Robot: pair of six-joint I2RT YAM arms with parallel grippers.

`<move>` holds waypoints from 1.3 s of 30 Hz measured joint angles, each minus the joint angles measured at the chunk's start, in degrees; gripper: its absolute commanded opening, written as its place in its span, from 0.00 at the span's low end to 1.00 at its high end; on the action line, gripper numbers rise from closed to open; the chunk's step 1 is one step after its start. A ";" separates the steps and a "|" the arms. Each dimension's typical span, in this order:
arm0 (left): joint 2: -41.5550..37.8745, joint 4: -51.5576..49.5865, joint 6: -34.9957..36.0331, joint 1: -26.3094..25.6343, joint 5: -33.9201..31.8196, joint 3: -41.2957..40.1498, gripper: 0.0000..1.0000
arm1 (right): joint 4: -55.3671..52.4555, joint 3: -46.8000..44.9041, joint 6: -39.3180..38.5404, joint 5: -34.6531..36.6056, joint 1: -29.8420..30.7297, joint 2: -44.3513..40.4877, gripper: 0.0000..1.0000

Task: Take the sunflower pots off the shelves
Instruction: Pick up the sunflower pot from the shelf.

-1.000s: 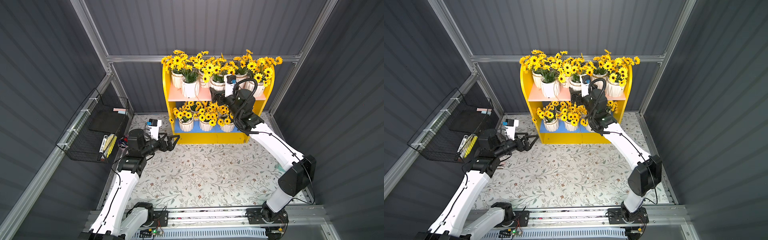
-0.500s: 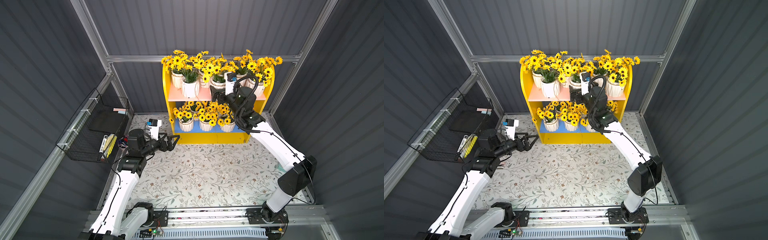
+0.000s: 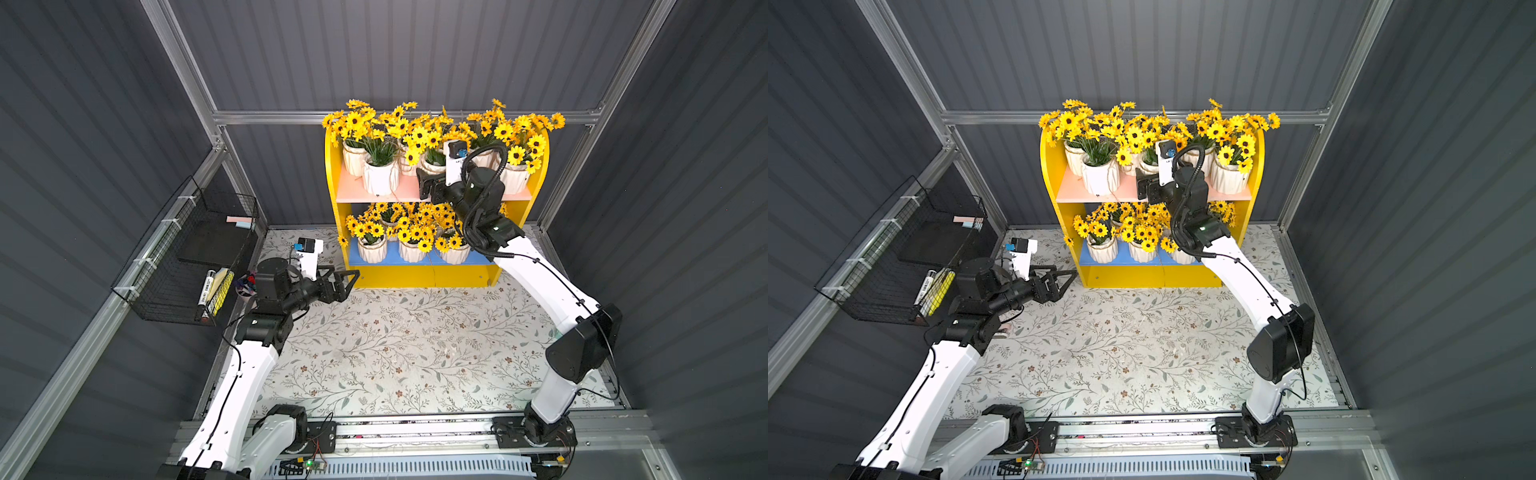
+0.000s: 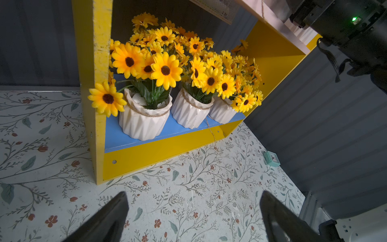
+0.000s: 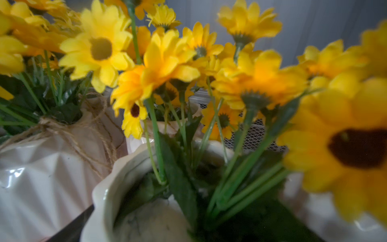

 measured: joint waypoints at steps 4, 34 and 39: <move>-0.20 0.00 0.02 0.00 0.00 0.02 0.99 | 0.24 -0.13 -0.07 0.26 0.00 0.02 0.91; -0.20 0.26 1.05 0.00 2.05 0.00 0.99 | 6.01 -14.67 0.02 -4.17 0.02 -11.23 0.10; -0.20 0.52 1.79 0.00 2.89 0.00 0.99 | 5.90 -15.15 -0.35 -5.07 0.39 -12.04 0.10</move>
